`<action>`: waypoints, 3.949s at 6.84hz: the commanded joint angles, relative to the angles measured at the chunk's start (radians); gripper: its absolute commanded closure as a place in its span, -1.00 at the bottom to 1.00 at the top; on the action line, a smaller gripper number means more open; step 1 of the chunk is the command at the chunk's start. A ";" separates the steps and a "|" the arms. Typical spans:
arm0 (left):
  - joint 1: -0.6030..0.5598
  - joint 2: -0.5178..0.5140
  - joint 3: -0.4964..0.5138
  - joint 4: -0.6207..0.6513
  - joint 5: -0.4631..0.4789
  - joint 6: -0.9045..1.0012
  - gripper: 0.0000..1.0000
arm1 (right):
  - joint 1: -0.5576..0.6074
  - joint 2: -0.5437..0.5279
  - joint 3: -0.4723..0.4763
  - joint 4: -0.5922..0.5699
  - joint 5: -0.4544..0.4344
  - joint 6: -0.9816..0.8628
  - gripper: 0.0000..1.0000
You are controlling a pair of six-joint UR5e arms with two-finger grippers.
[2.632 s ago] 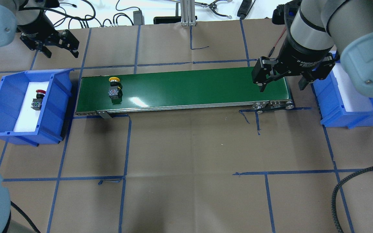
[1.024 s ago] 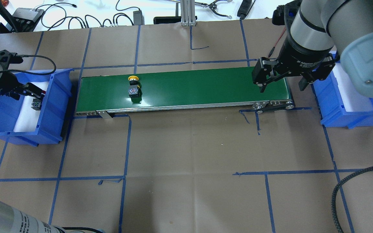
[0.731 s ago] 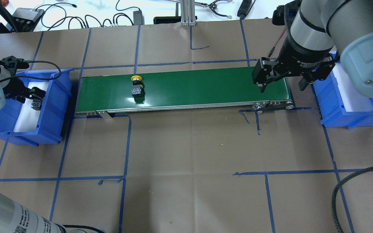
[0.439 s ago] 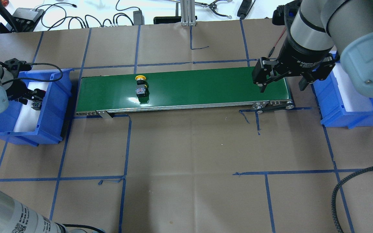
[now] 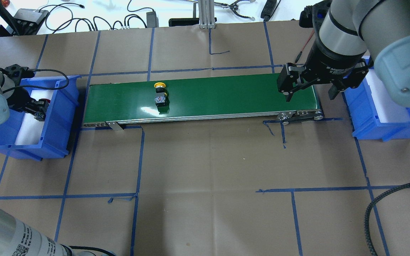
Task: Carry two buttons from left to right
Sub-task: 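Return the left gripper to the bin and grasp the red button, then carry the red button onto the conveyor end near the left bin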
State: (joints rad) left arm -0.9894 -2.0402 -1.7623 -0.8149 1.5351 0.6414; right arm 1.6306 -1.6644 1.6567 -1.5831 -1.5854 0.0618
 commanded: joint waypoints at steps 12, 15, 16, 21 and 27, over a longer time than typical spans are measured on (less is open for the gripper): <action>-0.110 0.233 0.201 -0.555 0.016 -0.167 0.79 | 0.000 0.000 0.000 0.002 -0.002 0.001 -1.00; -0.266 0.207 0.201 -0.543 0.010 -0.412 0.78 | 0.000 0.000 0.000 0.002 -0.001 0.001 -1.00; -0.312 0.193 0.199 -0.517 0.011 -0.457 0.78 | 0.000 0.000 0.000 0.002 -0.002 0.001 -1.00; -0.374 0.065 0.094 -0.254 0.011 -0.459 0.78 | 0.000 0.000 0.002 0.003 -0.001 0.001 -1.00; -0.374 0.086 0.020 -0.141 0.013 -0.483 -0.99 | 0.000 0.000 0.002 0.003 -0.001 0.003 -1.00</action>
State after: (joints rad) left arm -1.3637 -1.9550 -1.7465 -0.9566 1.5480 0.1642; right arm 1.6306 -1.6644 1.6582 -1.5800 -1.5861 0.0644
